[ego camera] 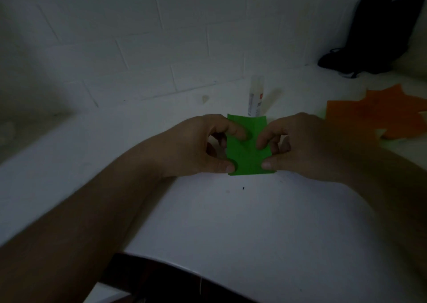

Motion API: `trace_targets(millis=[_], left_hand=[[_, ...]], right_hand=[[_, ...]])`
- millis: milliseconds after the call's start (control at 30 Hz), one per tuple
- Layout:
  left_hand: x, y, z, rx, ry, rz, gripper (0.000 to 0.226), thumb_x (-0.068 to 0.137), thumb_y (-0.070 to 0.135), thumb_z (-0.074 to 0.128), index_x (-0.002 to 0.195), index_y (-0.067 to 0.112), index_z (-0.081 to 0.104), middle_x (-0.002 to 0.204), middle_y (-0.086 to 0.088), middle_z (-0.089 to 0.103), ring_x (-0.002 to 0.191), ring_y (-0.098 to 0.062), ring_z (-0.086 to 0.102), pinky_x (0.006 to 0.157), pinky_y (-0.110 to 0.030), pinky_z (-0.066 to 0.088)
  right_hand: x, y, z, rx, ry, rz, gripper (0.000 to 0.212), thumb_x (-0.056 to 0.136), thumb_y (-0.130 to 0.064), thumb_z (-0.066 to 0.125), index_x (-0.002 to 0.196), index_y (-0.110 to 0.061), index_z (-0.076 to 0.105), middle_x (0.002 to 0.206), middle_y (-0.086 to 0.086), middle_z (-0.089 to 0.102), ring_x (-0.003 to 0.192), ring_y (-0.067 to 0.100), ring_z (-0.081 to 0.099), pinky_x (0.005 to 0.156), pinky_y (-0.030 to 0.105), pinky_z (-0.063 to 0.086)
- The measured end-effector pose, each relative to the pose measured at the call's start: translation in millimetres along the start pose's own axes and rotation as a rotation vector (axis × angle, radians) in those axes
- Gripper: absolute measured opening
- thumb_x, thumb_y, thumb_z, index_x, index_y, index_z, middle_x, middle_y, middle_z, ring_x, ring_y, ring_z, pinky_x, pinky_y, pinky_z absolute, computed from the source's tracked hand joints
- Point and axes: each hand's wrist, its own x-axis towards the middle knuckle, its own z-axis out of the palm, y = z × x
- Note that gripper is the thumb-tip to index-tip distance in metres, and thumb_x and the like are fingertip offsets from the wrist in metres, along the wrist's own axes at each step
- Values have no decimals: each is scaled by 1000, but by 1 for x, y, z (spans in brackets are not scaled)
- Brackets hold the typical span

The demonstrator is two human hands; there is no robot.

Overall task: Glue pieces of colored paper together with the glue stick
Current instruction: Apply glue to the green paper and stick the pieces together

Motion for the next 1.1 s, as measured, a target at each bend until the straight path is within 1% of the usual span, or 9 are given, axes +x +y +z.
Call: trace_targets(millis=[300,433,567,667,867,900,967,1033,1100], left_hand=[[-1,0,0,13,0,-3,56,77,20,91,123,39,64,109,12,59,94,-3,63,76,-15,51],[-1,1,-1,1,-2,-2,56,77,18,90,123,38,64,108,9,60,91,-4,64,75,-14,52],[-1,1,0,-21,-4,-20,58,75,17,91,124,33,65,108,7,61,84,-1,65,73,-14,52],[-1,-2,0,-39,-5,-28,61,74,19,92,126,34,64,109,1,64,85,-10,68,73,-19,54],[-1,-2,1,-83,-11,-34,60,77,14,90,129,28,64,119,4,61,82,-9,67,72,-23,56],[-1,-2,1,-89,-18,-33,59,78,14,90,129,28,64,120,5,61,84,-5,66,73,-22,55],[-1,-3,0,-69,-30,-18,59,79,15,89,131,27,63,124,9,61,100,-2,65,78,-22,56],[0,-5,0,-56,-37,-6,60,79,15,89,133,27,62,127,11,60,115,-6,61,85,-26,58],[0,-7,1,-68,-39,-5,61,79,13,88,133,26,63,129,11,60,121,-9,60,88,-32,59]], right_hand=[[0,0,-1,13,-4,-5,41,69,-26,94,86,-48,64,80,-11,68,62,-7,61,57,9,42],[2,2,5,91,64,39,31,67,-41,91,85,-40,65,84,-8,67,61,-3,59,59,23,43],[2,-4,14,24,87,43,44,59,-58,87,84,-34,61,80,-9,63,68,1,58,50,16,39],[-1,-8,16,-11,78,43,44,60,-56,89,84,-33,60,82,-11,59,68,4,55,55,24,40],[-1,-12,17,-33,76,27,39,62,-47,93,80,-36,59,81,-15,55,71,-2,51,56,28,32],[-1,-13,17,-35,75,26,40,62,-46,93,79,-37,59,82,-16,54,71,-2,51,57,28,32],[-1,-14,16,-46,66,17,40,63,-46,93,78,-39,56,84,-19,52,74,-4,49,59,26,32],[0,-14,15,-71,43,9,40,64,-46,93,78,-41,55,87,-21,50,78,-6,49,61,23,33],[2,-14,15,-101,23,7,40,65,-48,92,78,-43,55,88,-22,49,80,-6,48,62,22,32]])
